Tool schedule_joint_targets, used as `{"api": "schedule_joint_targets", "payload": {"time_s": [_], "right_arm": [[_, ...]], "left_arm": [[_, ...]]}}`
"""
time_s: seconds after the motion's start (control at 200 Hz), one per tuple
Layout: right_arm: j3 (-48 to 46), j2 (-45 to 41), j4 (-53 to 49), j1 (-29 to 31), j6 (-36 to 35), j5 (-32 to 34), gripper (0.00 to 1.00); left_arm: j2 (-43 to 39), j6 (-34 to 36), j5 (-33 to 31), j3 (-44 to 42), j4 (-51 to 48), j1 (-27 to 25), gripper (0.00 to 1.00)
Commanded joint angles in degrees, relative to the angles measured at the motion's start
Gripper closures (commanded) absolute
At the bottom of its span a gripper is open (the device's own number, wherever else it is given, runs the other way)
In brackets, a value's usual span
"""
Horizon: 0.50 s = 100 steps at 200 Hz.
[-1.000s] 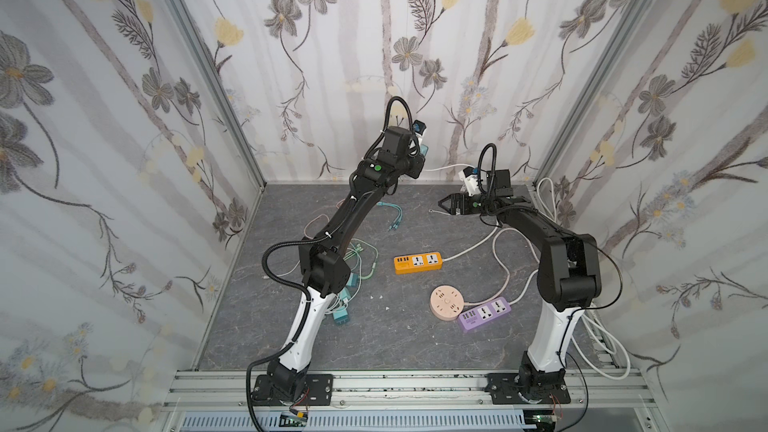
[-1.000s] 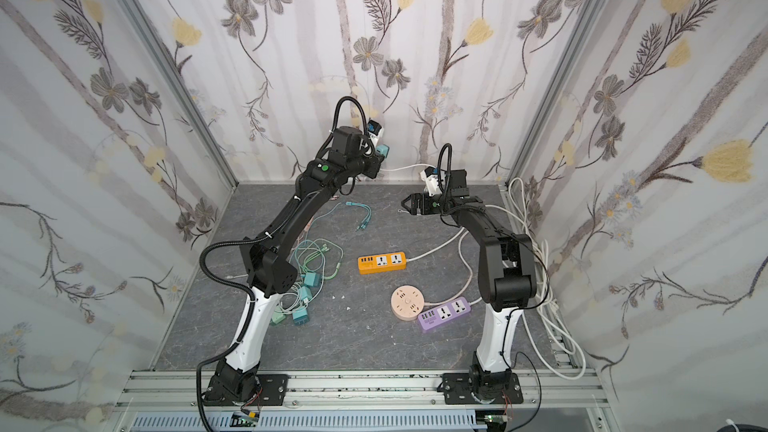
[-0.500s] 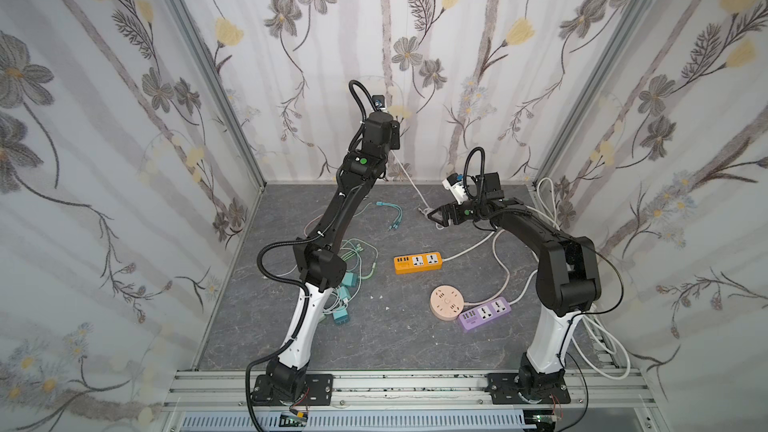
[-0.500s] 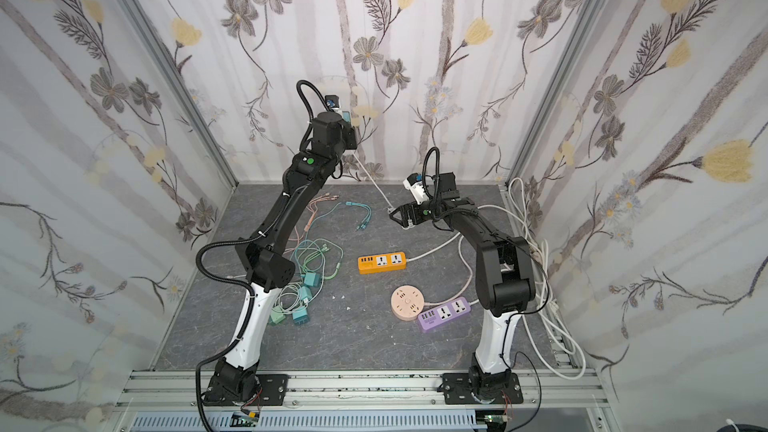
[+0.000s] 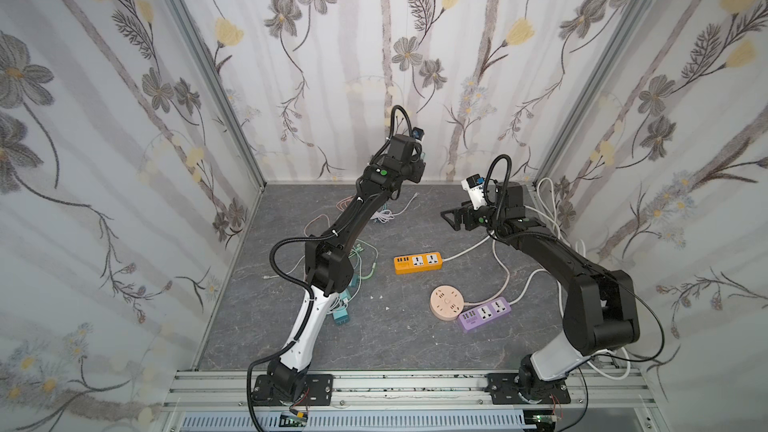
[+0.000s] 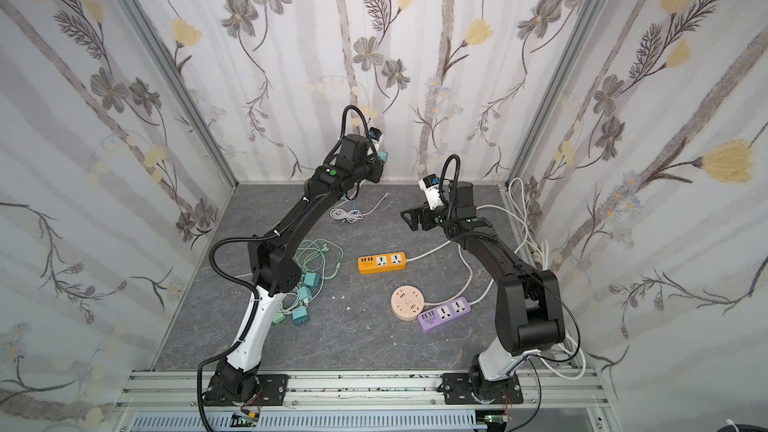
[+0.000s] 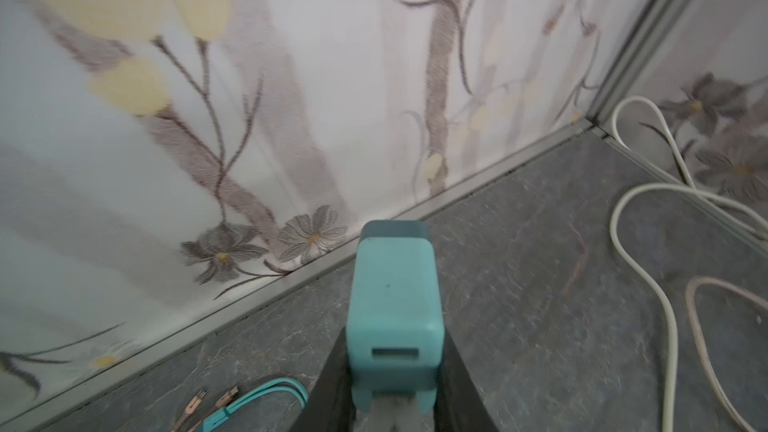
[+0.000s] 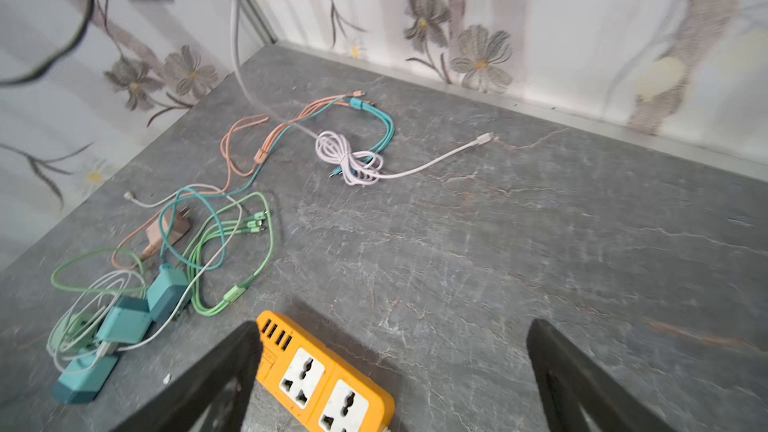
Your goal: Insert the plug
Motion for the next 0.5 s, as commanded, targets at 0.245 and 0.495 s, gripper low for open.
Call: {"api": "schedule_joint_targets", "payload": {"time_s": [0.245, 0.495], "right_arm": [[-13.26, -15.49, 3.18, -1.61, 11.4, 13.86, 0.01], [-19.04, -24.11, 3.41, -2.48, 14.82, 21.72, 0.01]], "left_arm": [[-4.27, 20.53, 18.0, -7.01, -14.34, -1.04, 1.0], [-3.89, 31.13, 23.0, -8.31, -25.71, -3.44, 1.0]]}}
